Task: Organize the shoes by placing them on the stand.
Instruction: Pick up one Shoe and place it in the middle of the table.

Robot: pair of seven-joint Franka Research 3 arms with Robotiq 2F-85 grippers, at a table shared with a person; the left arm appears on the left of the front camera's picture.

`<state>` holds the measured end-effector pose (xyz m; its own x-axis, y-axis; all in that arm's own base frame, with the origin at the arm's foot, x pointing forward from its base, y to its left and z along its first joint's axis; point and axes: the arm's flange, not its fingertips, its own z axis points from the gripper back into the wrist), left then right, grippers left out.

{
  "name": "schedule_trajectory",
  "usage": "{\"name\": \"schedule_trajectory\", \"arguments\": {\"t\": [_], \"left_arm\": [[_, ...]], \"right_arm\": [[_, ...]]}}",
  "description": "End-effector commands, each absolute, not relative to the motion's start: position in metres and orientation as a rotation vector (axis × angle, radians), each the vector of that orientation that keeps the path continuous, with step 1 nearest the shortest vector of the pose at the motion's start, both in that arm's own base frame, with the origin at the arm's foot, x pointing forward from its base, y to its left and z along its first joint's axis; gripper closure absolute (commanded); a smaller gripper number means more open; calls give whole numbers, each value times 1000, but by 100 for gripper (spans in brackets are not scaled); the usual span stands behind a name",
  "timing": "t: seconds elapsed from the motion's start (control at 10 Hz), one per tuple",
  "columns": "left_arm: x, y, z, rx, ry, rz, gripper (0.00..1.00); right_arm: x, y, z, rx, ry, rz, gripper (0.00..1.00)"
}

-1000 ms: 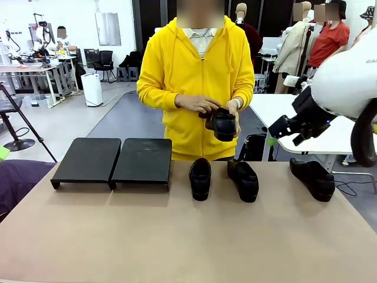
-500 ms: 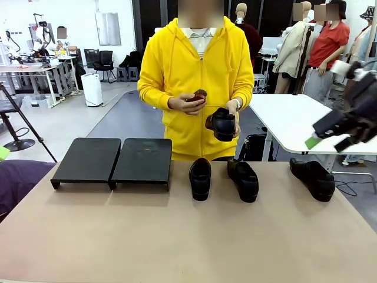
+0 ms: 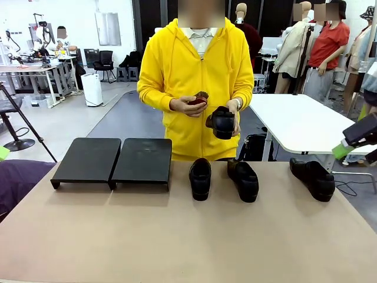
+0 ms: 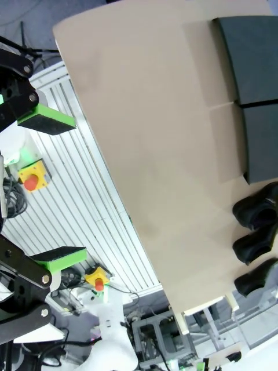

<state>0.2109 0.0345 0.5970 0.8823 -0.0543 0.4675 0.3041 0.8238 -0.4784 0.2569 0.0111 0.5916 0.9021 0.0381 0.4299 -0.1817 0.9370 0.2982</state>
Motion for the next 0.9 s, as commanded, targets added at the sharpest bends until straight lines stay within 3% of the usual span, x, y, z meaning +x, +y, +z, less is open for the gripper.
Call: {"name": "schedule_trajectory", "arguments": {"t": [0.0, 0.2, 0.4, 0.6, 0.8], "left_arm": [[211, 34, 596, -582, -467, -210, 0], [211, 34, 596, -582, -467, -210, 0], [211, 34, 596, -582, -467, -210, 0], [211, 34, 596, -582, -467, -210, 0], [211, 34, 596, -582, -467, -210, 0]], "right_arm": [[296, 36, 580, 349, -404, 167, 0], [342, 62, 566, 367, -373, 248, 0], [342, 48, 579, 381, -378, 237, 0], [294, 14, 610, 379, -358, 205, 0], [210, -30, 660, 362, -246, 150, 0]]}}
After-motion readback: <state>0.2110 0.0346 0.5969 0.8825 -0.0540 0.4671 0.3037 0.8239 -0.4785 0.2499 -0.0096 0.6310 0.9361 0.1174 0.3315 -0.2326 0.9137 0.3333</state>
